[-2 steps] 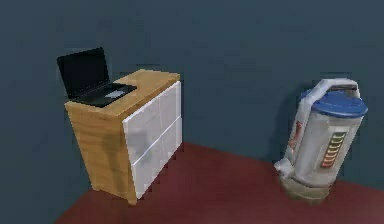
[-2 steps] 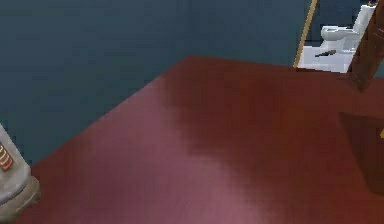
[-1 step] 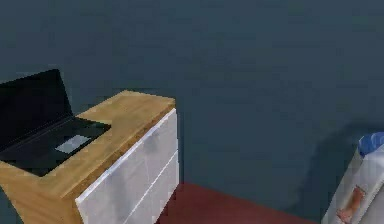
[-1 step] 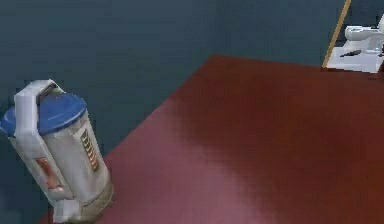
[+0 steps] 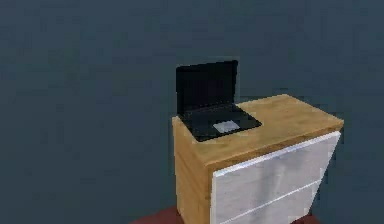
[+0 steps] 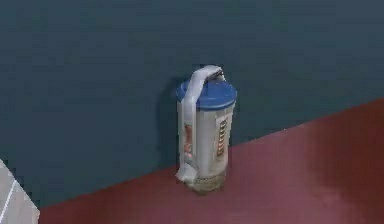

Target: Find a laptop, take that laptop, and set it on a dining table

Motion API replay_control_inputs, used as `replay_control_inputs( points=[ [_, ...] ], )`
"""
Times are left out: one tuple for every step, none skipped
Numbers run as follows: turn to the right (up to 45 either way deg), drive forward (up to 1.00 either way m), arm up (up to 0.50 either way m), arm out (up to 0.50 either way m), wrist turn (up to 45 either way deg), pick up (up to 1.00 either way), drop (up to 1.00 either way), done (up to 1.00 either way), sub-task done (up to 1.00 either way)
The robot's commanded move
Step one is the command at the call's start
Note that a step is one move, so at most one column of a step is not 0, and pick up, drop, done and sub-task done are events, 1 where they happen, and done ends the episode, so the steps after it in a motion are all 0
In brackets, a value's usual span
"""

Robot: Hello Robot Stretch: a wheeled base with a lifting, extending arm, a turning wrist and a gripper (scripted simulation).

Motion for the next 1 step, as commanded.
replay_control_inputs(
  points=[
    [-45.0,0.0,0.0,0.0,0.0,0.0,0.0,0.0,0.0]
  ],
)
